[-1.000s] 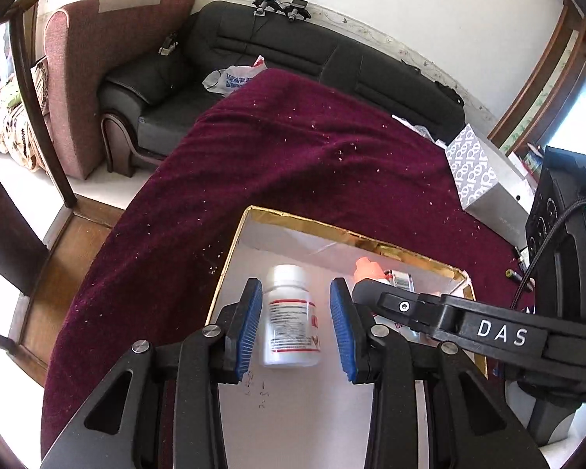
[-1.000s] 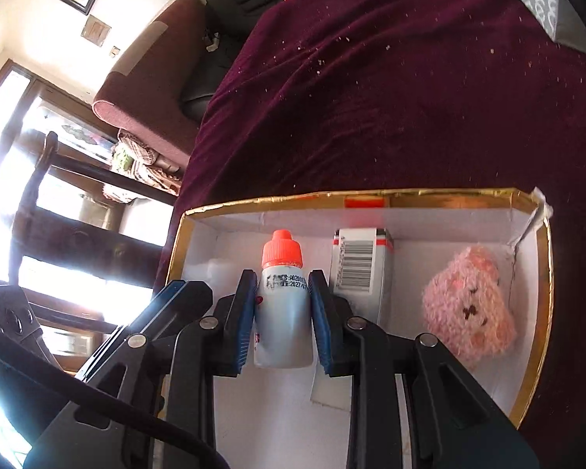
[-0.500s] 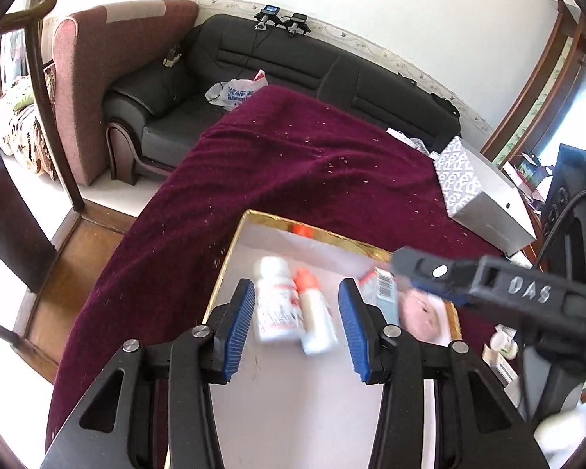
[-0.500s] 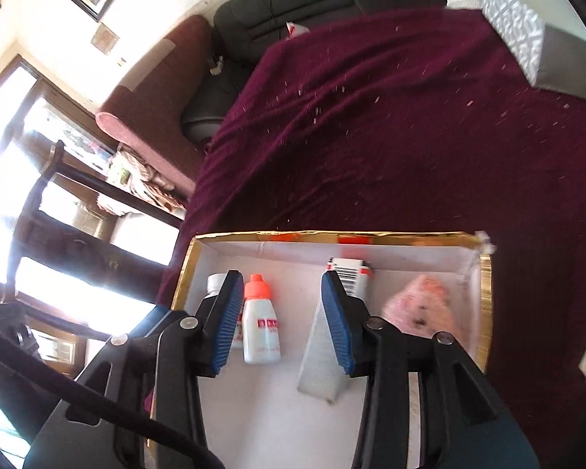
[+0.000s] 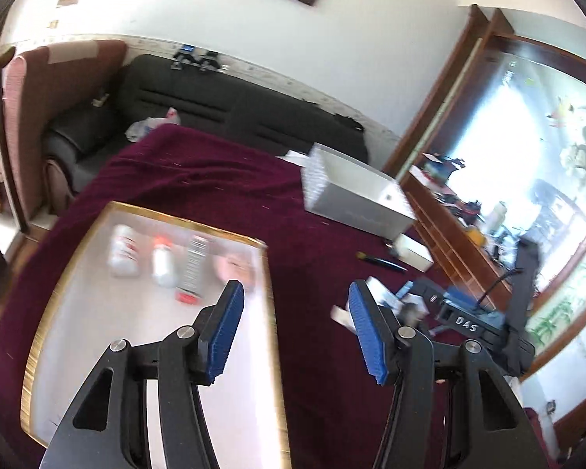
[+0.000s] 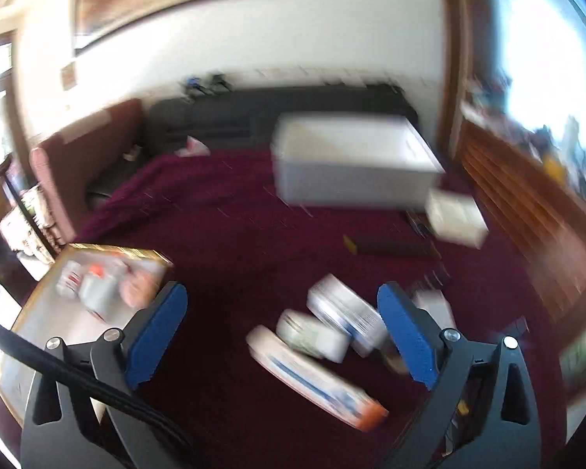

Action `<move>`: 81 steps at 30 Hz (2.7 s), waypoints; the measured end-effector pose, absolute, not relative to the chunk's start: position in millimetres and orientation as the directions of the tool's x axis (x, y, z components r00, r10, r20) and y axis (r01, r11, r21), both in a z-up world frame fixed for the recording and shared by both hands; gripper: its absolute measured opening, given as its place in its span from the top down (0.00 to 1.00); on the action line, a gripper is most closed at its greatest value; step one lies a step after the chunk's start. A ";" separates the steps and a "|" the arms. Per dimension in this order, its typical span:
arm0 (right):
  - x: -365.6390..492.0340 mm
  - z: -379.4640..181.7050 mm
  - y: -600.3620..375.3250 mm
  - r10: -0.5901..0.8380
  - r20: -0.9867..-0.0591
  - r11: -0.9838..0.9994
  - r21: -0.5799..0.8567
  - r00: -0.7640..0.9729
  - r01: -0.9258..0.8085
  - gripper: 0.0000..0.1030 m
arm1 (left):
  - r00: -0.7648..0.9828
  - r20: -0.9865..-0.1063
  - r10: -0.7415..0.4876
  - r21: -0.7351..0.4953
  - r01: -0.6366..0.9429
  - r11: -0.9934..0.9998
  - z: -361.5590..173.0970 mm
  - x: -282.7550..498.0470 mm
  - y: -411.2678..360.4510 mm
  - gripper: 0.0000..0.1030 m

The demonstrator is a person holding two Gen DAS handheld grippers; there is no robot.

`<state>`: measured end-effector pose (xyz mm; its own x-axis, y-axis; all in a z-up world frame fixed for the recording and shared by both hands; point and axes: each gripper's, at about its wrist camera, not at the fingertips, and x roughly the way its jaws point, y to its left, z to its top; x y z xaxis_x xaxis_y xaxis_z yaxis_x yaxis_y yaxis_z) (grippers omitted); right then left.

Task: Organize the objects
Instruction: 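Grasp the ointment tube box with the left tool, then carry the ointment box toward the tray with the left tool while the right tool grasps the tape roll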

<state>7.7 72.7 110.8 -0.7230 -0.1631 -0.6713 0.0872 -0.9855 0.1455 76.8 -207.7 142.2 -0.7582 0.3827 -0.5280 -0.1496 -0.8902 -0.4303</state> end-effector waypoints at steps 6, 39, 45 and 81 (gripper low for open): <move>12.4 73.6 130.8 -0.456 -0.691 -0.872 0.472 -0.561 0.128 0.10 | -0.701 -0.576 0.422 -0.420 -0.189 -0.888 132.6 81.4 -157.7 0.52; 8.0 49.9 228.5 -0.532 -0.650 -0.773 0.634 -0.543 -0.002 0.11 | -0.579 -0.798 0.169 -0.117 -0.126 -0.985 32.5 7.3 -16.7 0.52; -3.8 48.3 219.8 -0.525 -0.662 -0.789 0.614 -0.534 0.015 0.11 | -0.547 -0.827 0.133 -0.012 -0.219 -0.976 8.9 -0.7 8.2 0.58; -9.1 43.4 149.9 -0.249 -0.762 -0.957 0.287 -0.598 0.033 0.93 | -0.552 -0.748 0.370 -0.273 -0.252 -0.928 29.9 45.2 -47.2 0.85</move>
<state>-9.1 149.9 43.4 -0.5978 -0.2491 -0.7619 0.0328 -0.9573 0.2873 45.2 -47.2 29.9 -0.5515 0.3700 -0.7476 -0.2524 -0.9283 -0.2732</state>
